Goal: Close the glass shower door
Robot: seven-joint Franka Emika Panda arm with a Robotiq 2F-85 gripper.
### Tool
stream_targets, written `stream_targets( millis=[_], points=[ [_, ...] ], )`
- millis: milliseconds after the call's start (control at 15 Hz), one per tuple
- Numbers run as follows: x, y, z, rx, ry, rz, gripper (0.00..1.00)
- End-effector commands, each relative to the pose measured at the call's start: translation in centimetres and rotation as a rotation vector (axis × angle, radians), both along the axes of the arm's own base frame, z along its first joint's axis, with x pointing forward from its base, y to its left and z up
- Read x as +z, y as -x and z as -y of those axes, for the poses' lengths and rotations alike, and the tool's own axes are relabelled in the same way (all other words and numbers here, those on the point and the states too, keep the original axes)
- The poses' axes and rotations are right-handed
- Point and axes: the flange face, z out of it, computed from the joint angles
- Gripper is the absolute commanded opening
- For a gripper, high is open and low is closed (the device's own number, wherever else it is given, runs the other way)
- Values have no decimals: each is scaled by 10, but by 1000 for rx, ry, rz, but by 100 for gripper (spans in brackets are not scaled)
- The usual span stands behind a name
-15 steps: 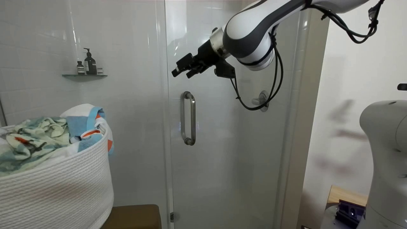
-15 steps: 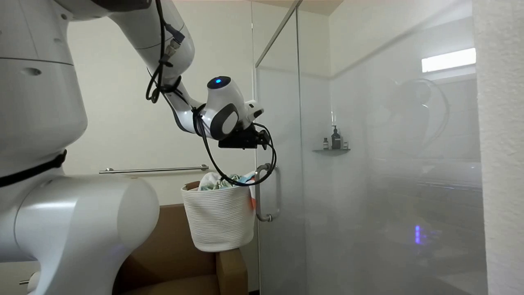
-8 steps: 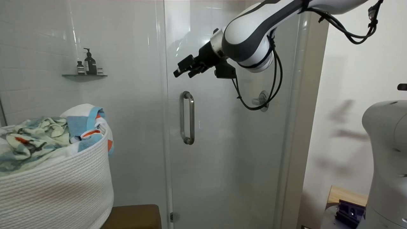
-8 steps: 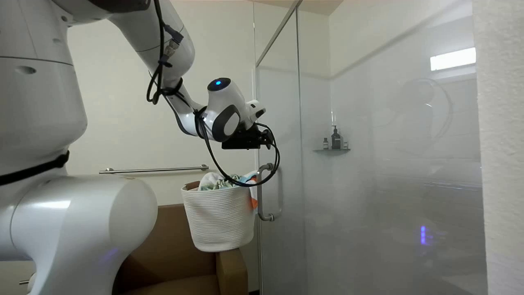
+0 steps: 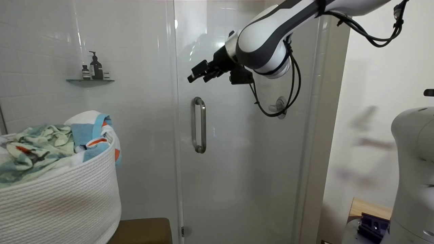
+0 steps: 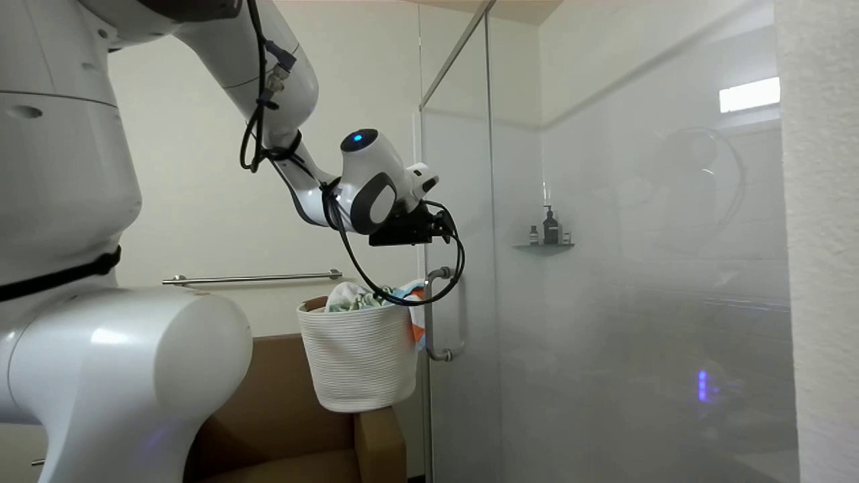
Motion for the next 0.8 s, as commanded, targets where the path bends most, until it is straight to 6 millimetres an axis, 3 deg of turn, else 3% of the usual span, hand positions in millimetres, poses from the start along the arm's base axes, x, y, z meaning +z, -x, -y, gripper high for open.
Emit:
stream_targets(
  millis=[0,733],
  points=[
    [-2,0,6,-19,31,33,100],
    [0,3,16,-59,63,45,100]
  ],
)
